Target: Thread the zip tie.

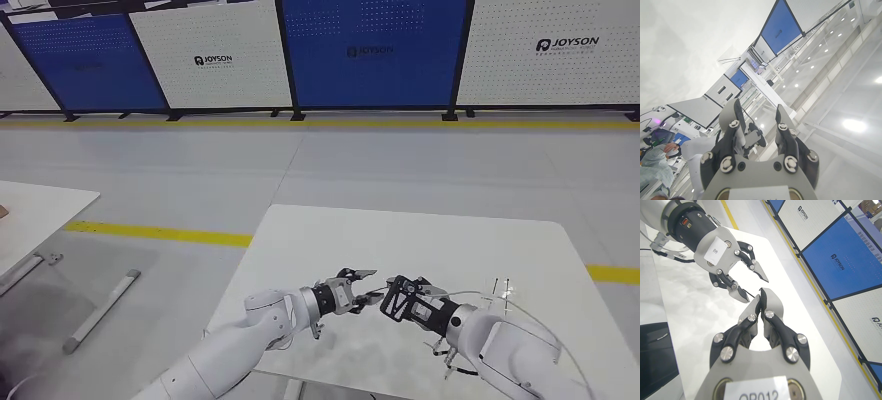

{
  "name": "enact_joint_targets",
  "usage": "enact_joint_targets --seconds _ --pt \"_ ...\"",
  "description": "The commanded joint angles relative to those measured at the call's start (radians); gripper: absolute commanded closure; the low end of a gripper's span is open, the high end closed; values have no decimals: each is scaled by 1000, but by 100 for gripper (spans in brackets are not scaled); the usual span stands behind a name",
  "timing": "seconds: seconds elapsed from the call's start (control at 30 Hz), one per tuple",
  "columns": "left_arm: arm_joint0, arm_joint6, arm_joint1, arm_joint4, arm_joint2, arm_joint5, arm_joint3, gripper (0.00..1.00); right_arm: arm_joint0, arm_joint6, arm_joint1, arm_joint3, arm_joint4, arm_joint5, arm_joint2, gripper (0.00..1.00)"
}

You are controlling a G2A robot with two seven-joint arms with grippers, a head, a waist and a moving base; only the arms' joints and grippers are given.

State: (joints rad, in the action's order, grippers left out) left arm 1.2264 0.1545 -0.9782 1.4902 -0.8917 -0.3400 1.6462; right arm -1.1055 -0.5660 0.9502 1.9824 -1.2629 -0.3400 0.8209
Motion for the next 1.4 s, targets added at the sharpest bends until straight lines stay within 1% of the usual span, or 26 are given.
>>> enact_joint_targets --seconds 0.0,0.43,0.47,0.5,0.53,0.57,0.6,0.87,0.97,1.0,1.03,1.07,1.1,1.17,1.2,1.27,1.3,1.37 --pt "-2 13 3 6 9 0 -1 100 0 0 0 0 0 0 0 100" --pt "-23 37 28 5 50 0 3 100 -2 3 0 -1 0 1 0 100" --pt "-24 37 29 4 52 0 3 100 -7 11 1 -3 -2 3 1 76" --pt "-25 38 30 1 54 0 4 100 -11 15 1 -4 -6 1 3 62" --pt "-26 38 31 -2 55 0 5 100 -14 18 2 -5 -8 0 7 52" --pt "-26 38 32 -5 55 0 5 100 -16 20 3 -5 -8 0 10 9" --pt "-27 35 33 -9 54 0 6 100 -18 20 4 -4 -7 0 12 0" --pt "-20 20 32 -21 36 2 7 100 -38 39 4 7 11 0 39 0" --pt "-17 -2 29 -74 26 59 8 100 -65 72 3 -11 102 22 86 0" --pt "-14 -18 29 -127 23 107 10 100 -78 74 2 -24 159 29 111 0" --pt "-7 -27 28 -164 24 142 12 100 -89 75 1 -35 218 25 128 0" --pt "-2 -31 27 -193 28 159 13 100 -95 68 0 -50 281 17 147 0" --pt "1 -34 27 -234 30 167 13 100 -99 53 -2 -68 344 7 171 0" --pt "5 -54 29 -346 34 211 15 100 -109 25 -2 -105 461 5 199 0" --pt "11 -61 29 -381 37 226 17 100 -105 9 -3 -112 504 0 210 0" --pt "18 -84 29 -479 40 270 22 100 -104 -23 -2 -151 617 0 222 0" --pt "23 -89 28 -509 43 287 25 100 -97 -39 -2 -160 661 0 224 0" --pt "31 -107 28 -587 45 313 29 100 -84 -78 0 -193 786 0 219 0"
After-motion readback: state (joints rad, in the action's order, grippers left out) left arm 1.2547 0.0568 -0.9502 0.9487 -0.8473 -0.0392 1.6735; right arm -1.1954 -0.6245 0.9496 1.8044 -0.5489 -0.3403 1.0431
